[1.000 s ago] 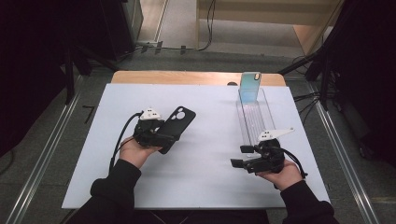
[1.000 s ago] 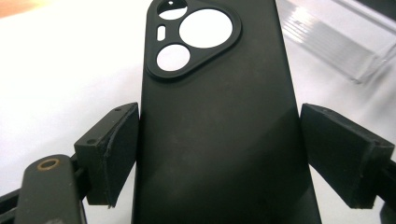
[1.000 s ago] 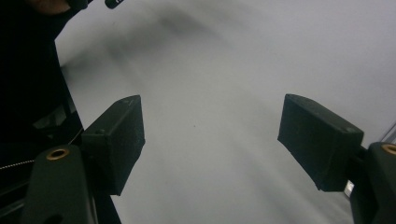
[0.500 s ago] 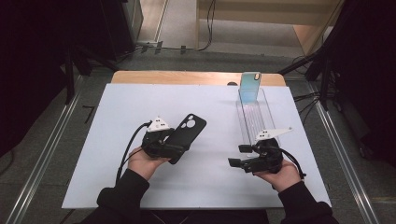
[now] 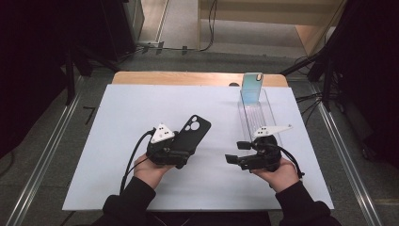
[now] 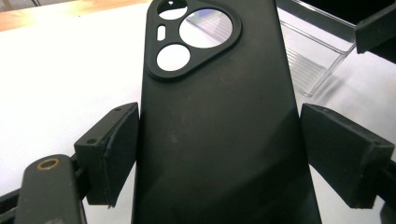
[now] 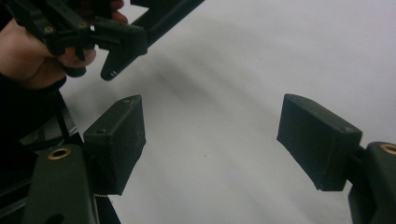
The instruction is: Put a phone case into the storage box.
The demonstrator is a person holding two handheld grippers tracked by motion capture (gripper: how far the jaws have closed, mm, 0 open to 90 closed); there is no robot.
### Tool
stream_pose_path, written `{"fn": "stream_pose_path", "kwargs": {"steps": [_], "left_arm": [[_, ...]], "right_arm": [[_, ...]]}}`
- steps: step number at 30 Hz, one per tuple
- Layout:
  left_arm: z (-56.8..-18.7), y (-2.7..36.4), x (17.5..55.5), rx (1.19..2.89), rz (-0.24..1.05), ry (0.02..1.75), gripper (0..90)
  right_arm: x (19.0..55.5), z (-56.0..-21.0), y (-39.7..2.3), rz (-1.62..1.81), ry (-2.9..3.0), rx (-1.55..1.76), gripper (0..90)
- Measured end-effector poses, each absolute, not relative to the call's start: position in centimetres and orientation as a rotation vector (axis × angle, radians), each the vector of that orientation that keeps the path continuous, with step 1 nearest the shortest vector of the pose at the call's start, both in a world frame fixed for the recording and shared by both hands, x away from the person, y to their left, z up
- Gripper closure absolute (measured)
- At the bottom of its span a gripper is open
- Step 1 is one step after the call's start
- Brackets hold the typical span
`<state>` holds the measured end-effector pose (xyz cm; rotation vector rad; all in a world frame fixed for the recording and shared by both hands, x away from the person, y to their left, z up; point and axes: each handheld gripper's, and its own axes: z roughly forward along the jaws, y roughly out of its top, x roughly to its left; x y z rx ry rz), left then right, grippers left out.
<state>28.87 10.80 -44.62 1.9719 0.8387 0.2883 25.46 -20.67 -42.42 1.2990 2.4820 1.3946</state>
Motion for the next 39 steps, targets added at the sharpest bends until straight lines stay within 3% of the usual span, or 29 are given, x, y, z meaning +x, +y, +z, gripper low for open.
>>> {"fn": "stream_pose_path", "kwargs": {"steps": [24,39], "left_arm": [[-45.5,10.4,27.3,1.833,0.461,0.769,14.9],[-45.7,9.7,26.3,1.786,0.437,0.758,14.8]], "right_arm": [[28.7,-39.9,-16.8,1.469,2.401,1.341,21.1],[30.7,-39.6,-15.8,1.497,2.392,1.391,21.4]]}}
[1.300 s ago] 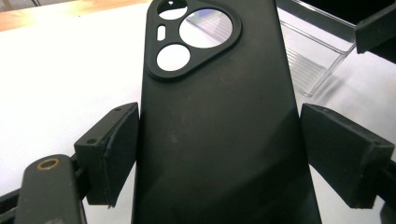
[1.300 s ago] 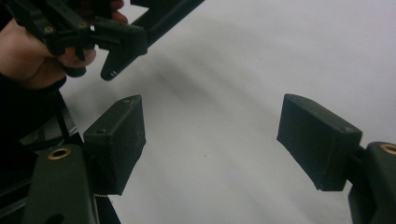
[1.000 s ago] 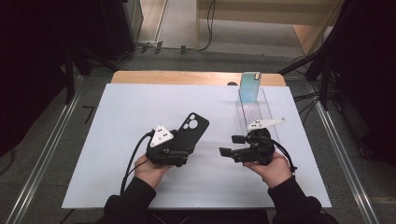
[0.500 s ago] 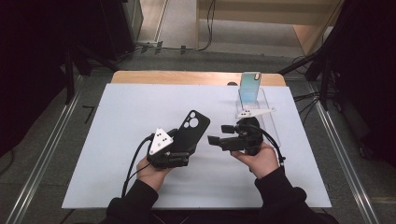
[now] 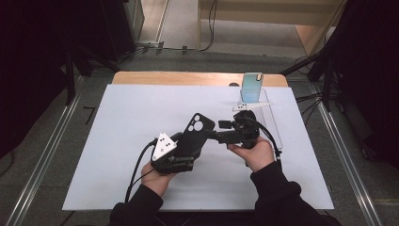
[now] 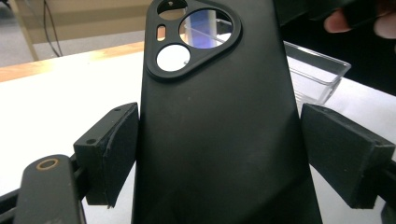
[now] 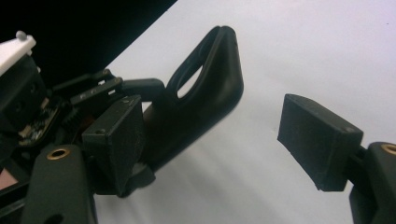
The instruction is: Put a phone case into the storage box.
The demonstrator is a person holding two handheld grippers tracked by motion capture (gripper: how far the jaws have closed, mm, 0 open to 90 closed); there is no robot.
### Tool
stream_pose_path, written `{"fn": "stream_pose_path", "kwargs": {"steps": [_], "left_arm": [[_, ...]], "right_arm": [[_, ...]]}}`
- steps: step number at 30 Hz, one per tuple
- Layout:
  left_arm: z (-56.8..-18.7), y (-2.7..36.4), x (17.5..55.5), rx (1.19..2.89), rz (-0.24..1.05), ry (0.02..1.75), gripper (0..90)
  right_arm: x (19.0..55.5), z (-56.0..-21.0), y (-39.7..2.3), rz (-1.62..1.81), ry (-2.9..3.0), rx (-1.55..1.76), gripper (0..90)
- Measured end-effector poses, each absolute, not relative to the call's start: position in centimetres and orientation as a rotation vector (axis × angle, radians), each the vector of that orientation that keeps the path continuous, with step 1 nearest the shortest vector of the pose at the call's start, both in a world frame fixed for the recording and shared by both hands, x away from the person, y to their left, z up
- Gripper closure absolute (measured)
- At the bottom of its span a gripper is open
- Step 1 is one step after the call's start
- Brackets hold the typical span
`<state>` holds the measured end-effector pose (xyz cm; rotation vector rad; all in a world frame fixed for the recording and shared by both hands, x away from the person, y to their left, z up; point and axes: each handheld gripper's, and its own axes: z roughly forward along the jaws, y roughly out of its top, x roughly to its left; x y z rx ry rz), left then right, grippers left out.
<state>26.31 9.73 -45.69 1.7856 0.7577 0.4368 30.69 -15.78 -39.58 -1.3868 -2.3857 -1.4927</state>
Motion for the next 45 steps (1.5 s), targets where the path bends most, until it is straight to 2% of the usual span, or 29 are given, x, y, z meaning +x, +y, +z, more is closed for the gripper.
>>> {"fn": "stream_pose_path", "kwargs": {"steps": [9,17,21,24,33,38,45], "left_arm": [[-45.9,9.7,26.0,1.755,0.464,0.758,14.7],[-46.0,9.5,25.9,1.746,0.459,0.761,14.6],[-46.0,9.5,25.9,1.738,0.449,0.765,14.5],[-46.0,9.4,25.9,1.735,0.442,0.761,14.4],[-45.9,9.3,25.9,1.721,0.428,0.740,13.7],[-45.7,9.0,25.8,1.756,0.465,0.736,13.2],[-45.1,8.8,25.9,1.789,0.451,0.742,12.7]], "right_arm": [[31.8,-39.6,-14.9,-1.484,-2.326,-1.396,25.0],[33.2,-40.4,-14.3,-1.427,-2.171,-1.409,45.5],[33.6,-40.7,-14.4,-1.444,-2.130,-1.402,63.0],[33.8,-40.6,-14.7,-1.437,-2.047,-1.403,68.8],[33.8,-40.4,-15.2,-1.451,-1.937,-1.374,75.6],[33.7,-40.2,-15.2,-1.448,-1.921,-1.357,77.2],[33.4,-39.7,-15.2,-1.452,-1.922,-1.344,77.7]]}}
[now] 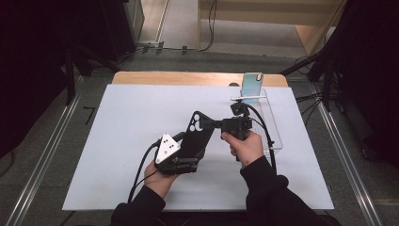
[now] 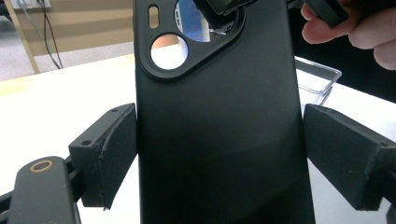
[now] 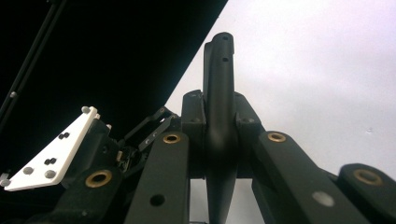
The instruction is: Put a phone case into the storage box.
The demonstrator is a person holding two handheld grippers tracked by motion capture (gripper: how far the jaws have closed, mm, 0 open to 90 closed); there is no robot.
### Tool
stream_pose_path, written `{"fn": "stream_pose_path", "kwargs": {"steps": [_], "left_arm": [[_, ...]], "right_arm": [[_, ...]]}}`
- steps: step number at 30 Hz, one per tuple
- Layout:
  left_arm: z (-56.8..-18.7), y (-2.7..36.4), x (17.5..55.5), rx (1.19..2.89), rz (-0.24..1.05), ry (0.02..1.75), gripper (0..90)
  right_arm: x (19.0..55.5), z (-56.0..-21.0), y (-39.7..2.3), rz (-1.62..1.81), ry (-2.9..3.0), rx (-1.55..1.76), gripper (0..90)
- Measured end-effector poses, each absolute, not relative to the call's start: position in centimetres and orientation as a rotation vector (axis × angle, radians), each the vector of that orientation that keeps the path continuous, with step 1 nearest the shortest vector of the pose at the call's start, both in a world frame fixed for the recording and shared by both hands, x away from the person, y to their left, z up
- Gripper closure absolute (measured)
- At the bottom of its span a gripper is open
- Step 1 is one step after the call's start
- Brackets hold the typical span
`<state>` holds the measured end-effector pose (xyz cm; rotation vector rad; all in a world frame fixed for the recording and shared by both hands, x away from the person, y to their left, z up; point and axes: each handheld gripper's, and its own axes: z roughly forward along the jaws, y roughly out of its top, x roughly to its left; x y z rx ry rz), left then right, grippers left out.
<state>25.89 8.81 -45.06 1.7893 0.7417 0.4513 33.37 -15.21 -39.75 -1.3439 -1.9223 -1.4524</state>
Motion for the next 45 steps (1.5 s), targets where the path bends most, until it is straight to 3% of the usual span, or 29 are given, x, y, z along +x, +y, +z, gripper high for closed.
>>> {"fn": "stream_pose_path", "kwargs": {"steps": [29,33,35,39,45], "left_arm": [[-43.3,9.6,27.8,2.037,0.158,0.832,13.1],[-42.9,10.0,27.9,2.061,0.177,0.812,15.3],[-42.7,10.2,28.0,2.059,0.155,0.789,22.0],[-42.2,10.5,28.0,2.071,0.154,0.763,22.8],[-41.8,11.0,28.7,2.094,0.061,0.714,27.8]], "right_arm": [[31.9,-38.5,-14.8,-1.438,-2.367,-1.307,78.7],[31.7,-38.4,-14.9,-1.439,-2.445,-1.225,78.7],[31.5,-38.3,-15.0,-1.443,-2.473,-1.191,78.7],[31.2,-38.1,-15.0,-1.438,-2.521,-1.112,78.7],[30.9,-38.0,-15.3,-1.439,-2.542,-1.007,78.6]]}}
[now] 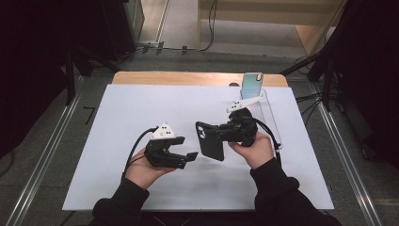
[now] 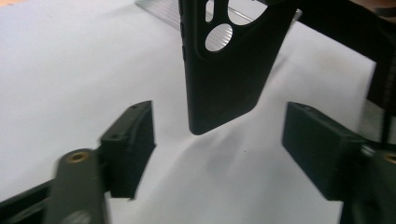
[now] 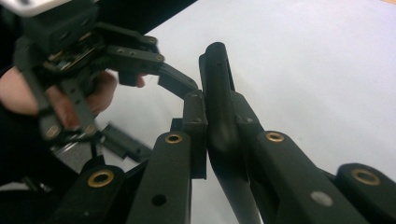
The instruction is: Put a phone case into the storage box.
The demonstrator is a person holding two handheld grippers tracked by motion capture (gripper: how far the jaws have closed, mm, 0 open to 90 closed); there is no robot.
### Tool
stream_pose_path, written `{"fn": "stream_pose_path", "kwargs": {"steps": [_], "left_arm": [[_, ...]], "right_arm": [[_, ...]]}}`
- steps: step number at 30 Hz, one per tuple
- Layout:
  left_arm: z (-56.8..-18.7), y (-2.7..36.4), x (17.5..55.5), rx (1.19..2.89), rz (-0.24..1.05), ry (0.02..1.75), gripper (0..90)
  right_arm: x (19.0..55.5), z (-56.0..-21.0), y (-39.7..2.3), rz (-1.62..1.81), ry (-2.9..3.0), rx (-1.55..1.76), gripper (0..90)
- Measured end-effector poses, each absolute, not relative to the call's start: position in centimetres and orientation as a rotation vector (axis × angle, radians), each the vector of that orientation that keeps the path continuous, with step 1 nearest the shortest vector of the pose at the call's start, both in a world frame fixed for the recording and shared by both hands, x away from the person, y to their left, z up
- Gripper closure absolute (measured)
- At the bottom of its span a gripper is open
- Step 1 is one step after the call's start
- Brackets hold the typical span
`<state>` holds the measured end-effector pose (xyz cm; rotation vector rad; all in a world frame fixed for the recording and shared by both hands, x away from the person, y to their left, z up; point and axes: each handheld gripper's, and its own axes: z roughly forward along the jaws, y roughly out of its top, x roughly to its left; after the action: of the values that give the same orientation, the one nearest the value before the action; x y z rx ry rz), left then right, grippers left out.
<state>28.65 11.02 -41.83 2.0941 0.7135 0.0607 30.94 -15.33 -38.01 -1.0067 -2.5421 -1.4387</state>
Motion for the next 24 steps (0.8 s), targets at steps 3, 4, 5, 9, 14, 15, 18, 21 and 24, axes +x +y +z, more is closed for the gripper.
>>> {"fn": "stream_pose_path", "kwargs": {"steps": [3,4,5,9,14,15,18,21,24], "left_arm": [[-41.7,11.2,29.2,2.110,0.007,0.727,27.8],[-41.7,11.3,29.3,2.119,-0.005,0.728,27.8],[-41.6,11.3,29.4,2.130,-0.014,0.722,27.9],[-41.0,11.6,29.4,2.120,-0.007,0.687,28.0],[-40.4,11.9,29.5,2.115,-0.012,0.624,29.9],[-40.3,11.8,29.5,2.119,-0.008,0.609,29.9],[-40.0,11.8,29.5,2.131,0.024,0.561,30.1],[-39.7,11.7,29.6,2.131,0.025,0.543,32.1],[-39.5,11.7,29.9,2.129,-0.004,0.528,33.1]], "right_arm": [[31.0,-38.1,-15.5,-1.432,-2.538,-0.951,78.6],[30.9,-38.1,-15.6,-1.426,-2.542,-0.934,78.6],[30.9,-38.1,-15.6,-1.423,-2.550,-0.916,78.6],[30.9,-38.2,-15.7,-1.421,-2.560,-0.841,78.6],[30.9,-38.4,-15.5,-1.406,-2.548,-0.774,78.6],[30.9,-38.4,-15.5,-1.408,-2.549,-0.752,78.6],[30.8,-38.5,-15.3,-1.404,-2.542,-0.714,78.6],[30.9,-38.6,-15.2,-1.406,-2.529,-0.702,78.6],[30.9,-38.7,-15.1,-1.400,-2.518,-0.678,78.6]]}}
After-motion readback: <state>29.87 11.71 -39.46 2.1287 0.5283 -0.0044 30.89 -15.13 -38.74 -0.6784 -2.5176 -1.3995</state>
